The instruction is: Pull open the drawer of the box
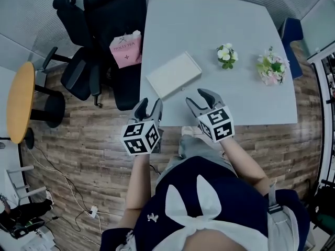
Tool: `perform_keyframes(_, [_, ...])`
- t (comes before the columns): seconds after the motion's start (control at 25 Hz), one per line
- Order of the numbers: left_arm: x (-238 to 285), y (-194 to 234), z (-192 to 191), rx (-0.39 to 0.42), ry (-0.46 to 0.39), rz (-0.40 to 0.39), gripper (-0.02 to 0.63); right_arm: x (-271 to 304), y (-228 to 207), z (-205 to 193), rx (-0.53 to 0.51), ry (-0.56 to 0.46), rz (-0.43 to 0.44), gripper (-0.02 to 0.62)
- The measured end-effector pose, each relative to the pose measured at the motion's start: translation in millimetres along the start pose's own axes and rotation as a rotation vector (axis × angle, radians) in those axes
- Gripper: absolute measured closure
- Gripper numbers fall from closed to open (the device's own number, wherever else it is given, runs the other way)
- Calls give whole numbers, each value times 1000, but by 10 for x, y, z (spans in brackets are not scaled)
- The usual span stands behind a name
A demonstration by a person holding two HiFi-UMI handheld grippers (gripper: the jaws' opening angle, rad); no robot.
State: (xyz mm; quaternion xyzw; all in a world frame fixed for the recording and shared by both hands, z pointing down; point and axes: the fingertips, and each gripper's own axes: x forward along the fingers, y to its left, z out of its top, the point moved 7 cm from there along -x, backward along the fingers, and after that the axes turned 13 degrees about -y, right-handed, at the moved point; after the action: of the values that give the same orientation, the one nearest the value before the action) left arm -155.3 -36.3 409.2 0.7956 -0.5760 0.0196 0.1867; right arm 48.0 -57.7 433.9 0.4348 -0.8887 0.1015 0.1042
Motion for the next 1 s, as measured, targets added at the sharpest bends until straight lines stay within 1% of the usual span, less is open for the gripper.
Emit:
perform_keyframes(0.28, [296, 179, -103, -49, 57, 19, 414, 258, -167, -173, 37, 58, 12, 388])
perform_keyframes(0.48, [484, 334, -254, -96, 133, 63, 414, 386, -236, -304, 69, 94, 28, 388])
perform_keyframes(0.68, [674, 430, -423, -149, 203, 85, 414, 493, -318, -464, 63, 155, 41, 387])
perform_keyframes(0.84, [808, 494, -535, -158, 245, 116, 414, 581, -393, -578, 67, 193, 55, 388])
perform_keyframes(1.0, [931, 582, -638, -176, 282, 146, 414, 723, -470, -753, 117, 234, 72, 388])
